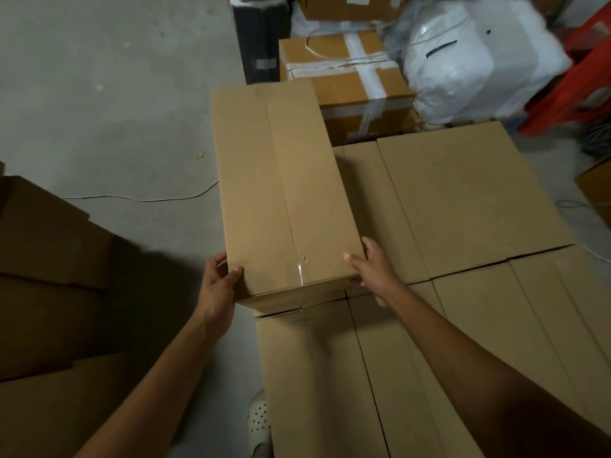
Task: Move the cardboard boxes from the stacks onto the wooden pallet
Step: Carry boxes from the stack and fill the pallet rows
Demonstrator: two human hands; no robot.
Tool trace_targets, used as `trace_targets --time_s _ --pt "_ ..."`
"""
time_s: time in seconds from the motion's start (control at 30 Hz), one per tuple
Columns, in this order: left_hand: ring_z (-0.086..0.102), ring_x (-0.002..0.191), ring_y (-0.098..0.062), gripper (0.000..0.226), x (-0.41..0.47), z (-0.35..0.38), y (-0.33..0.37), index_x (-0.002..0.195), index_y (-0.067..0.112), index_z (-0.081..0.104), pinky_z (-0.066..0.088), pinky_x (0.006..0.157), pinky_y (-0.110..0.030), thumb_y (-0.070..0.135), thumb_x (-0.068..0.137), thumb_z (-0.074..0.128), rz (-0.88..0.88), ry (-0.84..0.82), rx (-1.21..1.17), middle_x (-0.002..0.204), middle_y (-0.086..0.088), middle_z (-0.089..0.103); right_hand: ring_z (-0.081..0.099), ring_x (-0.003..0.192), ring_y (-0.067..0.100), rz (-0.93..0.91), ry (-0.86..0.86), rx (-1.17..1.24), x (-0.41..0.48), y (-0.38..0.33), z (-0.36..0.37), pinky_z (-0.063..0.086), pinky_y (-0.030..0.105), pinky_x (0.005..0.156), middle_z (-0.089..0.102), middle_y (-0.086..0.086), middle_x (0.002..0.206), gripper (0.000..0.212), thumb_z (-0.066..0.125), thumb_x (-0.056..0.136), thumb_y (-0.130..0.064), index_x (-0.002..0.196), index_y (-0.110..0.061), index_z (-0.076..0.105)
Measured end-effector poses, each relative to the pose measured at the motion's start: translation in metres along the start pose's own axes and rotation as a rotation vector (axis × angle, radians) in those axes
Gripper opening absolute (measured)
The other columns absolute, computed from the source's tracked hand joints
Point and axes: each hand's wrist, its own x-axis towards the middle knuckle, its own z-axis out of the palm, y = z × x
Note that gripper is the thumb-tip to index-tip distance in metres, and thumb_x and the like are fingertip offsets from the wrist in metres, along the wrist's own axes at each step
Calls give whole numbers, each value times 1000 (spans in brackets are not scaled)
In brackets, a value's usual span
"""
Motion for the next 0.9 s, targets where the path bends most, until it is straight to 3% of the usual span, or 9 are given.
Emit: trace_targets --time_s 0.13,0.23,0.4,0.57,0.7,0.9 --pt "53 123 -31 29 -13 -9 -6 130 15 44 44 108 -51 3 104 45 -36 2 2 128 -8 55 60 120 21 23 -54 -30 -10 -3 -3 50 41 94 60 3 139 57 64 98 -20 150 -18 39" --pt "55 120 -30 28 -18 -11 -8 128 17 45 47 103 -52 5 103 46 -36 -12 21 127 -6 56 58 124 23 37 -83 -64 -13 -3 -5 48 44 99 59 3 141 62 64 98 -21 153 -19 35" --pt "58 109 -21 30 -22 -13 -7 131 16 44 52 85 -35 3 104 44 -27 -13 18 125 -4 56 56 129 25 58 -126 -83 -12 0 -6 49 56 103 56 0 144 68 68 93 -31 152 -23 36" --pt "58 106 -17 30 -21 -16 -10 130 17 44 51 79 -30 3 104 44 -21 -2 54 125 -3 56 57 127 24 61 -137 -93 -12 1 -5 51 56 101 57 0 144 67 68 93 -30 152 -24 36" --pt "57 106 -16 35 -20 -14 -10 137 16 42 50 81 -30 3 104 43 -15 17 88 130 -5 53 56 128 25 39 -120 -149 -18 -9 -1 49 56 105 57 3 143 62 65 96 -24 151 -18 38" --pt "51 119 -25 46 -24 -5 -8 150 19 33 46 92 -36 10 106 41 -23 -12 229 135 -8 48 43 141 24 -27 -73 -272 -21 -12 4 37 48 116 41 2 157 71 61 99 -21 159 -15 23"
